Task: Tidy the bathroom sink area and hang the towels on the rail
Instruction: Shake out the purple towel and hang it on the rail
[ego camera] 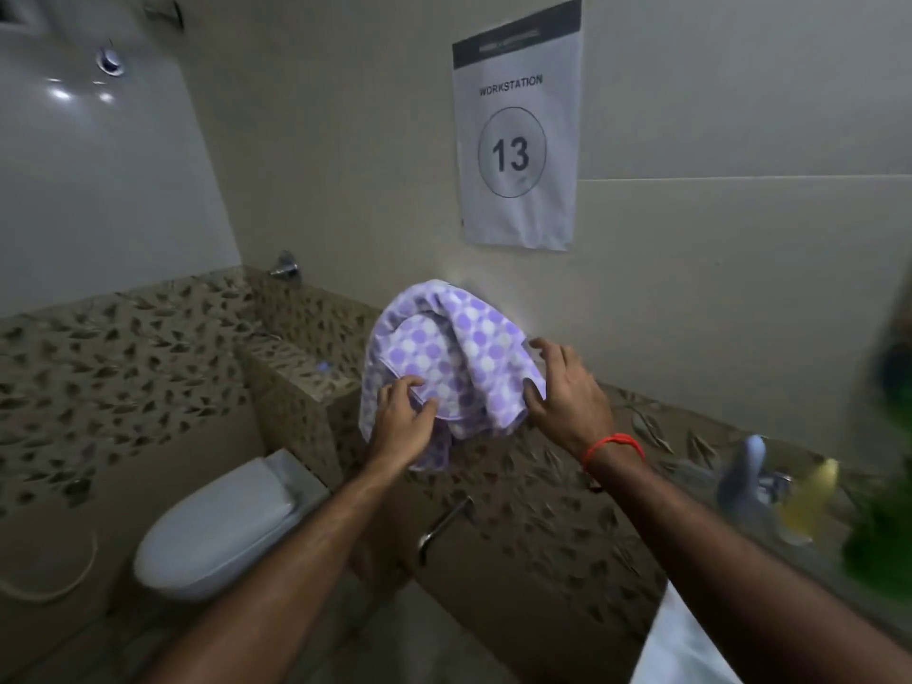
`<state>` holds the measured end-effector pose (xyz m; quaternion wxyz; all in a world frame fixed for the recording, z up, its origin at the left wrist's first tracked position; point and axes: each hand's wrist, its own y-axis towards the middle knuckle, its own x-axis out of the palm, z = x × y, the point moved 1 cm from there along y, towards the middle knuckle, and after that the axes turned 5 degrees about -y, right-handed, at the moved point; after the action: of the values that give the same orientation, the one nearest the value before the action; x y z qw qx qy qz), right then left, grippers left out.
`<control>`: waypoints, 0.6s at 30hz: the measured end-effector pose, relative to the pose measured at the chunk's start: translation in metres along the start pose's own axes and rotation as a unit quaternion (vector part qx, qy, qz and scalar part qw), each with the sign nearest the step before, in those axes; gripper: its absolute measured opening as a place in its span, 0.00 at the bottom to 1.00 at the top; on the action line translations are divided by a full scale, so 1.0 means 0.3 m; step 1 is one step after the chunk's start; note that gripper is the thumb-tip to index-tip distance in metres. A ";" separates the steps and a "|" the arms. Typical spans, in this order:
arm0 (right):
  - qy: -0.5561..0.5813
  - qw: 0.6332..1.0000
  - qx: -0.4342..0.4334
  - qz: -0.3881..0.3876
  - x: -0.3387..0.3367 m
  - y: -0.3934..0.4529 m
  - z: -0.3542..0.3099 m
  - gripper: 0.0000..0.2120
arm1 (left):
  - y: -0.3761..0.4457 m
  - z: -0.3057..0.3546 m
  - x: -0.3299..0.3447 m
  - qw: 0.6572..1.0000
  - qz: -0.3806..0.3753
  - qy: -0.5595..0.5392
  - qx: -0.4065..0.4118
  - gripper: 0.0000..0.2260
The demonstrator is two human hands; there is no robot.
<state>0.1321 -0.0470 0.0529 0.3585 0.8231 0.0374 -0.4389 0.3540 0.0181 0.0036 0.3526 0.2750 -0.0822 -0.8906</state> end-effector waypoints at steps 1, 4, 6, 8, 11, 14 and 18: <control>0.026 1.000 0.010 -0.004 0.041 0.045 -0.006 0.24 | 0.051 -0.037 0.007 0.999 0.006 -0.031 -0.041 0.15; 0.050 0.998 0.016 -0.017 0.145 0.187 -0.014 0.24 | 0.179 -0.120 0.033 0.970 0.010 -0.156 -0.188 0.16; 0.035 0.999 0.015 -0.014 0.217 0.297 -0.018 0.24 | 0.250 -0.156 0.057 0.935 -0.006 -0.243 -0.258 0.18; 0.036 0.998 0.045 -0.025 0.274 0.385 -0.020 0.27 | 0.298 -0.160 0.079 0.904 -0.030 -0.324 -0.276 0.20; 0.042 0.990 0.118 -0.072 0.364 0.485 -0.020 0.32 | 0.379 -0.153 0.122 0.846 -0.082 -0.432 -0.300 0.25; -0.001 0.987 0.130 -0.097 0.420 0.521 -0.012 0.26 | 0.439 -0.138 0.147 0.815 -0.133 -0.478 -0.297 0.28; 0.099 0.986 0.127 -0.050 0.407 0.533 -0.002 0.21 | 0.463 -0.108 0.126 0.802 -0.104 -0.504 -0.302 0.15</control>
<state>0.2674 -0.1958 0.0506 0.2228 0.8986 0.0582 -0.3735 0.4301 -0.1084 0.0074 0.2319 -0.3264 0.0535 -0.9148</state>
